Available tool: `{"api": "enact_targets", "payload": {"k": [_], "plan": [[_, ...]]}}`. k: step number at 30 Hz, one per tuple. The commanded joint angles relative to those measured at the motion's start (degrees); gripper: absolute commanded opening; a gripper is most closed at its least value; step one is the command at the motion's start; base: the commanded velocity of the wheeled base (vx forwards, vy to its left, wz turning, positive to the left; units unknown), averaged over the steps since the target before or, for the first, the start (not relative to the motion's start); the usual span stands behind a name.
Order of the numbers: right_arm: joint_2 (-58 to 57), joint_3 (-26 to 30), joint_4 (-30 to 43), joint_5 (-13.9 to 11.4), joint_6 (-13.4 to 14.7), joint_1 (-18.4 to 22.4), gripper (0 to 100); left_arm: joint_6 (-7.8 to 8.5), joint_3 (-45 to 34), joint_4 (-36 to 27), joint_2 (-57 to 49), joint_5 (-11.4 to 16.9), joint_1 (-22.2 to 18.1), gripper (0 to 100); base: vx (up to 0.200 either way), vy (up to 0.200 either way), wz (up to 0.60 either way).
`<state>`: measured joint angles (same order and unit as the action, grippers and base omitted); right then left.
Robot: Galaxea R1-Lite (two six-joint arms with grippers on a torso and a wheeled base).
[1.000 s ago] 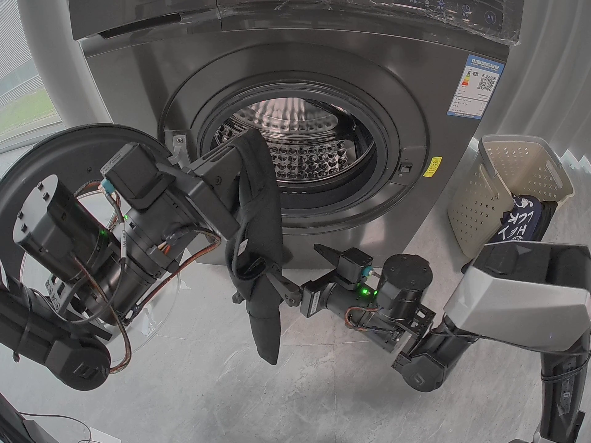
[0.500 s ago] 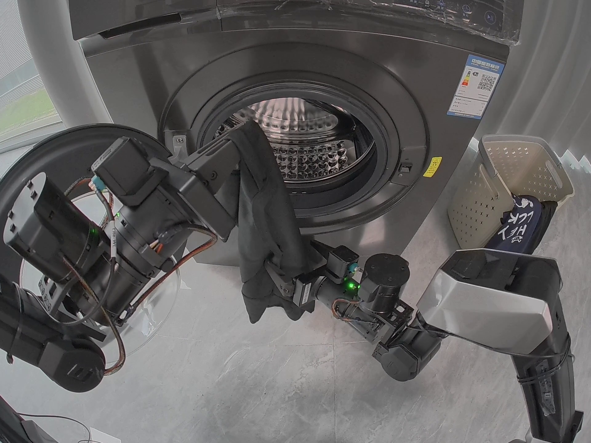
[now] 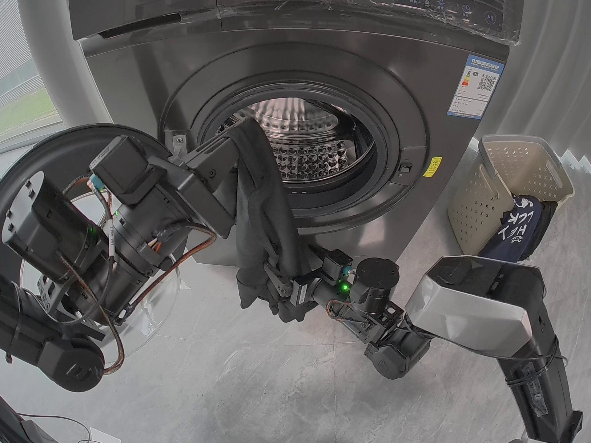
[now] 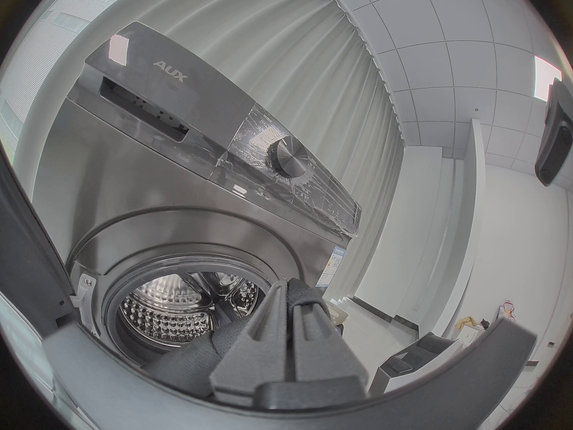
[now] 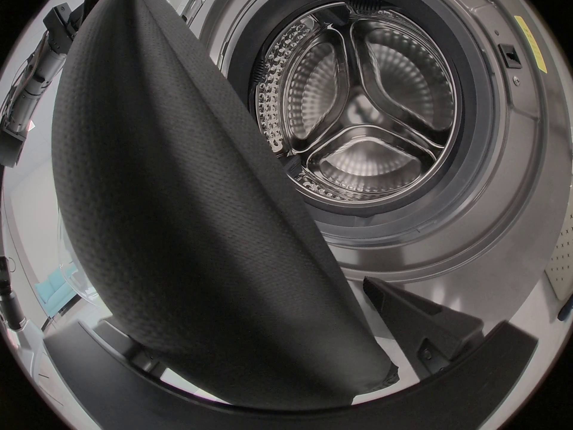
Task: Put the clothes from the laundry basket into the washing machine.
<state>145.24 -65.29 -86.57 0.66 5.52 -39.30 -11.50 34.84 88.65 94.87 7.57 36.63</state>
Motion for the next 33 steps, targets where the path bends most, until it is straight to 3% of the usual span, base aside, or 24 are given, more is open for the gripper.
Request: {"api": "enact_targets", "payload": {"k": [1,3,4,10,14,22,26,33], "plan": [[0.8,-1.2,-0.1,0.7,0.0,-0.1,100,-0.02,0.1,0.0,0.0,0.0,0.0,0,0.0,0.0,0.0],[0.9,-1.7,-0.1,1.1,0.0,-0.1,100,-0.02,0.1,0.0,0.0,0.0,0.0,0,0.0,0.0,0.0],[0.9,-1.6,-0.1,1.2,0.0,-0.1,0,-0.11,0.1,0.0,0.1,-0.1,0.0,0,0.0,0.0,0.0],[-0.1,-0.7,-0.5,1.2,0.3,0.3,0,-0.28,0.0,0.0,0.2,-0.6,-0.8,0,0.0,0.0,0.0],[-4.6,3.6,-1.1,1.2,0.5,1.5,0,-0.28,-1.8,-0.8,0.9,-0.9,-1.7,0,0.0,0.0,0.0],[-17.0,12.0,-1.8,1.1,0.6,3.7,0,-0.02,-7.4,-0.3,5.2,-0.5,-8.1,0,0.0,0.0,0.0],[-21.8,14.8,-1.7,1.1,0.6,3.4,0,0.25,-10.9,-0.1,8.5,-0.4,-8.5,0,0.0,0.0,0.0],[-26.1,16.7,-1.3,1.3,0.8,2.9,0,2.44,-12.1,0.0,15.2,-0.3,-9.2,0,0.0,0.0,0.0]]}}
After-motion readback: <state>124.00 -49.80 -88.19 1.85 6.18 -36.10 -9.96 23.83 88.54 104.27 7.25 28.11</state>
